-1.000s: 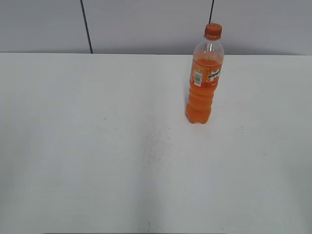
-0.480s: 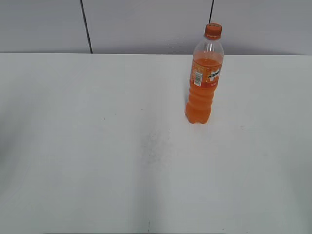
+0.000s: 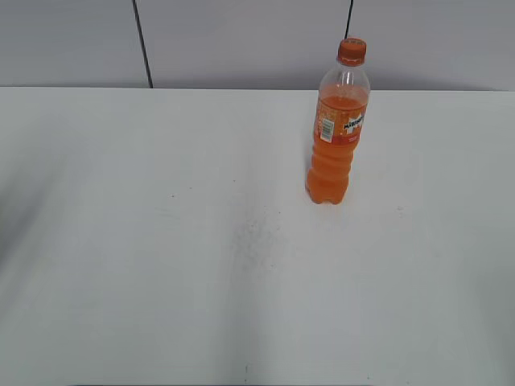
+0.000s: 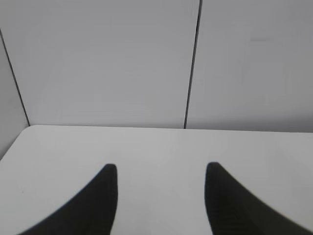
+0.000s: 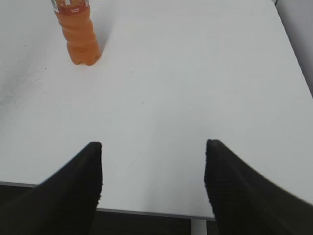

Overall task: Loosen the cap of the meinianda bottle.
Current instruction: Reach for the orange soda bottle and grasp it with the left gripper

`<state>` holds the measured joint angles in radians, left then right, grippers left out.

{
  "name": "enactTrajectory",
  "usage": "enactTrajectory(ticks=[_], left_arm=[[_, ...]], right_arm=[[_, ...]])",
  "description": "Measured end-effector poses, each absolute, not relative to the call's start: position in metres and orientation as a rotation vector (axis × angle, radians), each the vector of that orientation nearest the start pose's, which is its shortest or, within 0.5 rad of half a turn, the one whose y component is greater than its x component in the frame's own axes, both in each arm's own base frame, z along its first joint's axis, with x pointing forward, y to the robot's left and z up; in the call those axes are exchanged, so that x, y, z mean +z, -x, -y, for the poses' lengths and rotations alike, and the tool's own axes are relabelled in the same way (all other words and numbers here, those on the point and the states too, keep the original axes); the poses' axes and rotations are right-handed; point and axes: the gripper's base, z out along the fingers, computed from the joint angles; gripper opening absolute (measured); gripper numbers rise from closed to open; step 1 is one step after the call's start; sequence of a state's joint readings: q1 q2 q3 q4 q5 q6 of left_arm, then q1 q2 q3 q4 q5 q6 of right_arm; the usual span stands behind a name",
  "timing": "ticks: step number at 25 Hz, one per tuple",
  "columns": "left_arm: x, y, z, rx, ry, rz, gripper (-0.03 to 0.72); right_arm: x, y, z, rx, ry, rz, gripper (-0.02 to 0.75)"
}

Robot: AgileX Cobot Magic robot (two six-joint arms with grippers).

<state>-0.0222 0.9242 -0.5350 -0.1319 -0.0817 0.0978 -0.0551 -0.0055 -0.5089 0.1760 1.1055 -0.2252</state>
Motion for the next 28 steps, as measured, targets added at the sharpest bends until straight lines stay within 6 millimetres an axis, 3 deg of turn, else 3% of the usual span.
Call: enactTrajectory(ticks=[8, 11, 16, 23, 28], left_arm=[[0.250, -0.246, 0.004, -0.056, 0.063, -1.886, 0.363], [0.234, -0.262, 0.011, -0.118, -0.002, -1.858, 0.363], [0.209, -0.281, 0.030, -0.231, -0.237, -1.778, 0.363], [0.193, -0.284, 0.058, -0.461, -0.525, -1.551, 0.363], [0.172, -0.295, 0.071, -0.603, -0.793, -1.547, 0.363]], right_arm=[[0.277, 0.009, -0.015, 0.039, 0.190, -2.053, 0.494], [0.277, 0.009, -0.015, 0.039, 0.190, -2.053, 0.494], [0.277, 0.009, -0.015, 0.039, 0.190, -2.053, 0.494], [0.277, 0.009, -0.015, 0.039, 0.190, -2.053, 0.494], [0.277, 0.009, -0.015, 0.039, 0.190, -2.053, 0.494]])
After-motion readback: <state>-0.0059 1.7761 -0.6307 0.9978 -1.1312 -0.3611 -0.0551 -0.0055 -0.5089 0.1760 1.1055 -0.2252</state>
